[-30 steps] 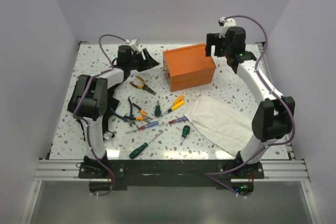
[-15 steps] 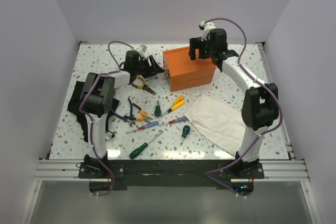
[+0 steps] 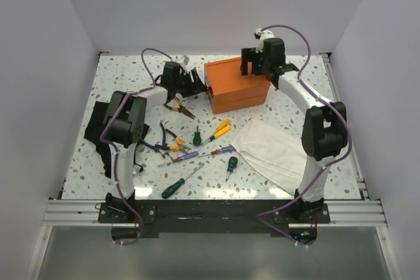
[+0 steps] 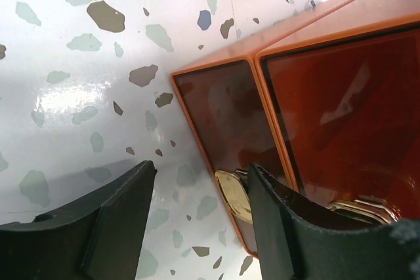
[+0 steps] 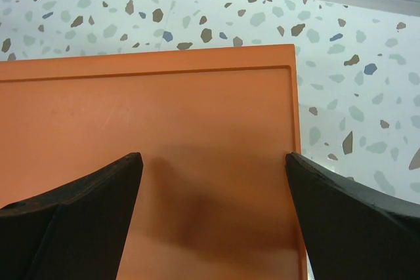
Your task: Sort the tools into containers
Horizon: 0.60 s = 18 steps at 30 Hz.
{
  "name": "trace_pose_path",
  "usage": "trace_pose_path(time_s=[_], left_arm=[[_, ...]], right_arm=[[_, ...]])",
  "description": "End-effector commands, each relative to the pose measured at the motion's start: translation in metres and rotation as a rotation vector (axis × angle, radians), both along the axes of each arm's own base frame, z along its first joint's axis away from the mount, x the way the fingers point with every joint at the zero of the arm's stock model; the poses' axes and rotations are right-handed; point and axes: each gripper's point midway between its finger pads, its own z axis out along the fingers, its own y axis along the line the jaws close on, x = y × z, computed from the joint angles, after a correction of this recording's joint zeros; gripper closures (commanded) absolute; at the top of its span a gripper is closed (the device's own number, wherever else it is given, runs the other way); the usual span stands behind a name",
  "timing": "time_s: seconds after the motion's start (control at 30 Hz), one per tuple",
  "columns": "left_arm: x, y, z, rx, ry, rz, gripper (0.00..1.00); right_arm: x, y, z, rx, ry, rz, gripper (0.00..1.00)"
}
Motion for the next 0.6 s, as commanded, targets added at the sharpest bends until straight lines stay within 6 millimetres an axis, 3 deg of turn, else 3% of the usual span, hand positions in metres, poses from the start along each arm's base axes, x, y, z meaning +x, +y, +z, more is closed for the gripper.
trace_pose_path(time_s=[0.0,0.2,0.37,0.57], left_arm=[[0.008,0.000,-0.005,0.089,-0.025,0.010,0.37],[0.012,-0.011,-0.010,0.087,-0.037,-0.003,0.38],[0.017,-0.024,-0.013,0.076,-0.045,-0.006,0.39],[0.013,-0.006,-0.024,0.166,0.006,0.049,0.40]], right_arm=[[-0.026,-0.059,-0.047,-0.067,0.169,-0.176,0.04],[-0.037,-0.102,-0.060,-0.134,0.209,-0.248,0.04],[-0.050,-0.120,-0.072,-0.158,0.248,-0.275,0.04],[-0.059,-0.135,-0.085,-0.174,0.277,-0.291,0.04]])
